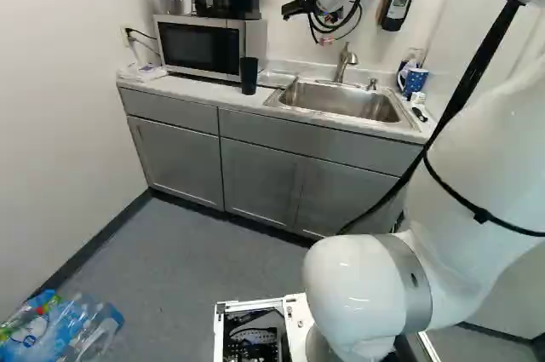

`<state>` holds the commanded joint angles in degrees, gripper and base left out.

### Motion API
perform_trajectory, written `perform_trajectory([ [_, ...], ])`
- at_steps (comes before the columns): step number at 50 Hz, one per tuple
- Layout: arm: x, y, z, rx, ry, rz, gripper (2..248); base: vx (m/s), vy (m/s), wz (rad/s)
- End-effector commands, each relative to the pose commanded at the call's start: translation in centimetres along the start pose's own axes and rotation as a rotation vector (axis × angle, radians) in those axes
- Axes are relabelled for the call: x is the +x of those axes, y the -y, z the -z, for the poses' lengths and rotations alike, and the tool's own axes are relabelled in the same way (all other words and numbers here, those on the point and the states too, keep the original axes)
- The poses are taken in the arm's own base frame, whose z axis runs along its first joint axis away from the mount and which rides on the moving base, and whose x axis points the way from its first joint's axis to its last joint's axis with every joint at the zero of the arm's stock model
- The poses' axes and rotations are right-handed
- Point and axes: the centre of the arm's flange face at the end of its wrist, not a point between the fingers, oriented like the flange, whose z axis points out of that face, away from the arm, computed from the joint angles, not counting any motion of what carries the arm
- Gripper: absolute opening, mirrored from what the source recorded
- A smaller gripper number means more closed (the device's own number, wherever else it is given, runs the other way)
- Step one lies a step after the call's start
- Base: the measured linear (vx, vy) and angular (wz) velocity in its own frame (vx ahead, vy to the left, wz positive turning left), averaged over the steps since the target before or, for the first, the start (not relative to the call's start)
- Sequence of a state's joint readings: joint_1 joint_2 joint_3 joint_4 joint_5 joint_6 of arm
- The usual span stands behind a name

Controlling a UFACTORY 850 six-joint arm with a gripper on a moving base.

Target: Rinse the cup and place it in the tray

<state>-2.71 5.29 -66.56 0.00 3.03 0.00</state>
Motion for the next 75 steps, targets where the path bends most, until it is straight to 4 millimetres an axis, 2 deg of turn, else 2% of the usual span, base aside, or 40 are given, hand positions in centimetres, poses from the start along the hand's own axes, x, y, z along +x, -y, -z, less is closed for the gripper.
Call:
perform_trajectory([
  [75,0.0,0.0,0.0,0.0,0.0,0.0,247,0.074,-0.064,0.011],
])
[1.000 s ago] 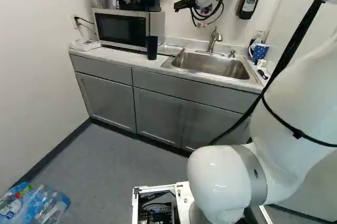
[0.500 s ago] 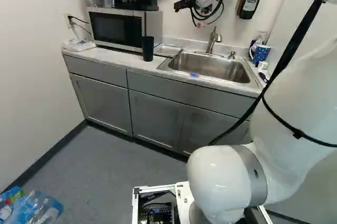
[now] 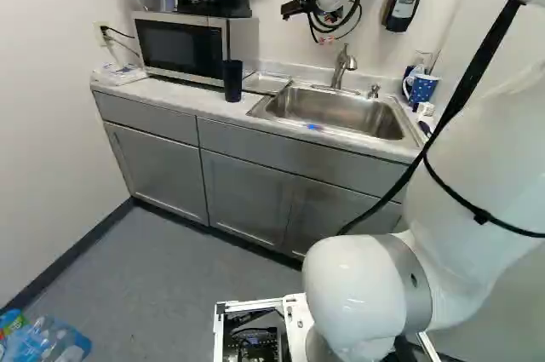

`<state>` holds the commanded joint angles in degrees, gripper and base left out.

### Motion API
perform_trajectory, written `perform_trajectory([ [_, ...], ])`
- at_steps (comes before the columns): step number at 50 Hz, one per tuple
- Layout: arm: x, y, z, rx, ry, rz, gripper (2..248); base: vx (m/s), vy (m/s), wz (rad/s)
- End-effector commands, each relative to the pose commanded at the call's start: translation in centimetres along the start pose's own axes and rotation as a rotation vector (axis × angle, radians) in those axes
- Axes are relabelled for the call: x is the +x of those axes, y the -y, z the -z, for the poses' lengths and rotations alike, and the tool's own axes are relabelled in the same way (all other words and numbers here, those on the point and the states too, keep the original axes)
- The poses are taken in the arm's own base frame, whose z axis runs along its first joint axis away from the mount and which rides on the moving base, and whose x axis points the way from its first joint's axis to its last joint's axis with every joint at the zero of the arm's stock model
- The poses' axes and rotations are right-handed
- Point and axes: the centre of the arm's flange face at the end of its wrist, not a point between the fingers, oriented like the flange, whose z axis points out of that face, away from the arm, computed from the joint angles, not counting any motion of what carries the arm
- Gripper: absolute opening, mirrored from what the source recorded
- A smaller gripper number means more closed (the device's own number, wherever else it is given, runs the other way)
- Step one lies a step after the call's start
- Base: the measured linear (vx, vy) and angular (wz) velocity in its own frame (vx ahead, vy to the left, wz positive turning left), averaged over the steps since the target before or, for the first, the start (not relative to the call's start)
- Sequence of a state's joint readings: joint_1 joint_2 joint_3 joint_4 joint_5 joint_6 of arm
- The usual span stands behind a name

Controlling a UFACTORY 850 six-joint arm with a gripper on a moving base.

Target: Rinse the cup and place it in the tray

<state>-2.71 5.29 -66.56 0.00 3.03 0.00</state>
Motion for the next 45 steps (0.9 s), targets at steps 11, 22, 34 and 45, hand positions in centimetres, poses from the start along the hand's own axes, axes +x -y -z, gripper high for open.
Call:
perform_trajectory([
  [11,0.0,-0.1,0.0,-0.002,0.0,0.0,247,0.045,-0.037,0.003],
  [22,0.0,-0.2,0.0,-0.003,0.0,-0.001,247,0.0,0.0,0.0],
  [34,0.1,-0.6,-0.2,-0.011,0.0,-0.003,247,0.0,0.0,0.0],
  [45,0.2,-1.5,-0.9,-0.028,0.004,-0.008,247,0.0,0.0,0.0],
])
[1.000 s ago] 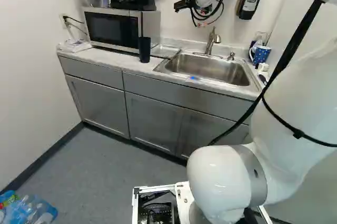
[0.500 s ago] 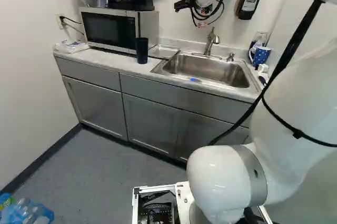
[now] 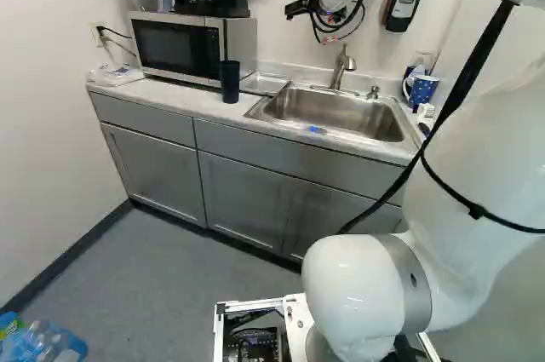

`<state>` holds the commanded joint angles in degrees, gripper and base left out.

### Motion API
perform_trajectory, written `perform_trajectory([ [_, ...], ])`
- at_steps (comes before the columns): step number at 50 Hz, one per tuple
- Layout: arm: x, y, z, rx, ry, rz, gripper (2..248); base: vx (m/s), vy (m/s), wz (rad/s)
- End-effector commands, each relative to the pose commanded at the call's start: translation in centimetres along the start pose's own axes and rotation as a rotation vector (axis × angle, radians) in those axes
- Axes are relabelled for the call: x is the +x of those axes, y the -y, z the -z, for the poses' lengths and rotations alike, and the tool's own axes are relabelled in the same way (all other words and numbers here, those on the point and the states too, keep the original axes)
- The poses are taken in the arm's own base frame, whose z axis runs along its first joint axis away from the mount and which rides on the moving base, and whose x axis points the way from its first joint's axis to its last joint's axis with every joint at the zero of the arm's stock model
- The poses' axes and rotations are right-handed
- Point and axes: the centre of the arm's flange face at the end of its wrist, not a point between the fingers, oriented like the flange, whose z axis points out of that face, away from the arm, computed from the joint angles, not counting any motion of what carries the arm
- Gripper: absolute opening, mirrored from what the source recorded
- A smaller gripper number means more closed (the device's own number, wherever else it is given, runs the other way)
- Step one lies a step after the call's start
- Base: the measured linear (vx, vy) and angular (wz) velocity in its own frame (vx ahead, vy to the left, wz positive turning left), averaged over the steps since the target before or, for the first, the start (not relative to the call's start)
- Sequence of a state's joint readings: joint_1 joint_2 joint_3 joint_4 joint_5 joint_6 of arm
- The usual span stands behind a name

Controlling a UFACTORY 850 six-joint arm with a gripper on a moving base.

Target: Rinse the cup and place it in the tray

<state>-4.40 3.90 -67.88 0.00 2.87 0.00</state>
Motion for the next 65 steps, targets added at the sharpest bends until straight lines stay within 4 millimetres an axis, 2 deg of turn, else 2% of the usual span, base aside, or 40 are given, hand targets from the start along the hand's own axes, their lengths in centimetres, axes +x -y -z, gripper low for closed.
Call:
perform_trajectory([
  [38,0.1,-3.9,-3.9,-0.066,0.113,-0.022,247,0.0,0.0,0.0],
  [65,0.1,-5.8,-6.5,-0.094,0.178,-0.035,247,0.0,0.0,0.0],
])
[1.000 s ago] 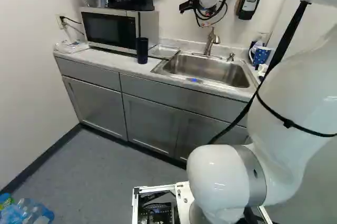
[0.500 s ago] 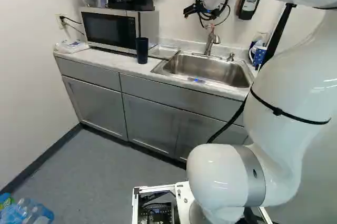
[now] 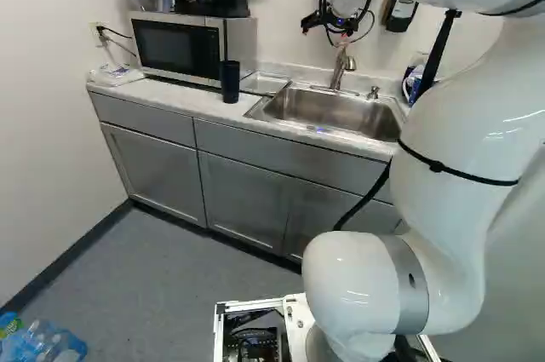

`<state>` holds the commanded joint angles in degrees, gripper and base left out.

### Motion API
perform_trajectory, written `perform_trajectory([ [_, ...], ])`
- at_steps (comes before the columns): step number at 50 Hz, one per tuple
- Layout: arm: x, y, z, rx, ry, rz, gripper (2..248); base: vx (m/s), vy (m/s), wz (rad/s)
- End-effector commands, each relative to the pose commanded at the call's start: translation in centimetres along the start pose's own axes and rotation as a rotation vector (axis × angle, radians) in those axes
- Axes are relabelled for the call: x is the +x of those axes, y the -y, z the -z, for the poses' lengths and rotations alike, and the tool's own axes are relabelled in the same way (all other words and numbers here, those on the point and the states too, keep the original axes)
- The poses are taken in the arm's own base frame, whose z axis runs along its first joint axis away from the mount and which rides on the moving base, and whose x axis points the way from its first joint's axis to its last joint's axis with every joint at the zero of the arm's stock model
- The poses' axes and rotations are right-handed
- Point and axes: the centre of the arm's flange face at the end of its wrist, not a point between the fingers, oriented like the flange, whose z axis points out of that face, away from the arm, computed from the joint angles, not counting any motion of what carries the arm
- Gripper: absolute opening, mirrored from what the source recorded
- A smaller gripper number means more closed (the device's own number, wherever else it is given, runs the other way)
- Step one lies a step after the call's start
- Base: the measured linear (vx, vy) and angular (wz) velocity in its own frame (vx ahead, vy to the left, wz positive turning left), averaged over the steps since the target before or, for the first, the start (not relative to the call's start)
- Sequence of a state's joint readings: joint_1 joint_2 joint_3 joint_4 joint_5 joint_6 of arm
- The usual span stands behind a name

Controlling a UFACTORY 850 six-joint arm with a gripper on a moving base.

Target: Rinse the cup and place it in the tray

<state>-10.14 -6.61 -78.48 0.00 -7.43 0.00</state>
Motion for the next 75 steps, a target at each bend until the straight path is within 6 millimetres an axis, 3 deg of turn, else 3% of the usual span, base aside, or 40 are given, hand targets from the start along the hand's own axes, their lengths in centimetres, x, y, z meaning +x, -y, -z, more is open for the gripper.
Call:
perform_trajectory([
  [36,-1.4,-2.1,-5.5,-0.03,0.101,-0.016,247,0.0,0.0,0.0],
  [75,0.1,-4.5,-9.5,-0.06,0.084,-0.032,247,0.0,0.0,0.0],
])
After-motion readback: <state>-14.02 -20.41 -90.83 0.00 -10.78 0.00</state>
